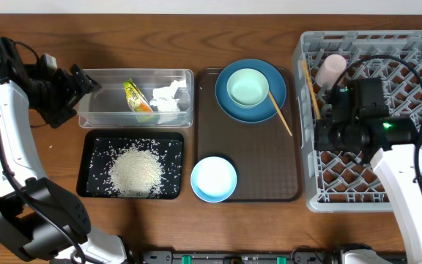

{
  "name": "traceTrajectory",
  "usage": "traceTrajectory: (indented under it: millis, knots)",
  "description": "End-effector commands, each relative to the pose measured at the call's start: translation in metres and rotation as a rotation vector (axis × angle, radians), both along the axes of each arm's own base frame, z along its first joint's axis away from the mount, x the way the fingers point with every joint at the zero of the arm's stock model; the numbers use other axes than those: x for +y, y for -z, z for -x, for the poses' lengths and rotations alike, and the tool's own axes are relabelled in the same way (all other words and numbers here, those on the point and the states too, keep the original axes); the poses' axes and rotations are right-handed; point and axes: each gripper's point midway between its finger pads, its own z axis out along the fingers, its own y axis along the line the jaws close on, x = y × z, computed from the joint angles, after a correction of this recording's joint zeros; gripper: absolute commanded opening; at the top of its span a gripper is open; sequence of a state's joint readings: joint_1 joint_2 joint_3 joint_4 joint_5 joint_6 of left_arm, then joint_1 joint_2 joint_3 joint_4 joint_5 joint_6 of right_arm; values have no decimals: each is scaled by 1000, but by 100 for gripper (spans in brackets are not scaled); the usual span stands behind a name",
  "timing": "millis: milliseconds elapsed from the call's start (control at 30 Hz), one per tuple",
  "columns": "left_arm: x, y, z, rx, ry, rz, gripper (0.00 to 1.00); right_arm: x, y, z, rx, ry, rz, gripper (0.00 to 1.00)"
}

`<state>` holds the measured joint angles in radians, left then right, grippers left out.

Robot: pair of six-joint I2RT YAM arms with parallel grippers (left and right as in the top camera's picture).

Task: Sort waste into correct bins and load items into the dishwasher rack
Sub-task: 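Grasp one wooden chopstick with the right gripper and carry it to the rack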

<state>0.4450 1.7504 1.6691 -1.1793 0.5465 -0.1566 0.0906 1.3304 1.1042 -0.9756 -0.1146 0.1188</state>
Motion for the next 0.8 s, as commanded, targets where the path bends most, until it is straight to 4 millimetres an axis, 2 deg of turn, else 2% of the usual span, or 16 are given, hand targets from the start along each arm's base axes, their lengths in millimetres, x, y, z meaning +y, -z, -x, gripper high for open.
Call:
traceTrajectory:
  millis: [0, 233, 400, 767]
  knots:
    - [2, -13, -1, -34, 2, -17, 96, -9, -1, 1, 1, 48, 5, 1]
    - [2, -13, -1, -34, 2, -17, 96, -12, 0, 2, 7, 56, 13, 1]
    - [2, -13, -1, -34, 2, -17, 96, -23, 2, 6, 29, 119, 60, 1]
    - [2, -13, -1, -34, 2, -17, 96, -24, 5, 7, 30, 110, 67, 1]
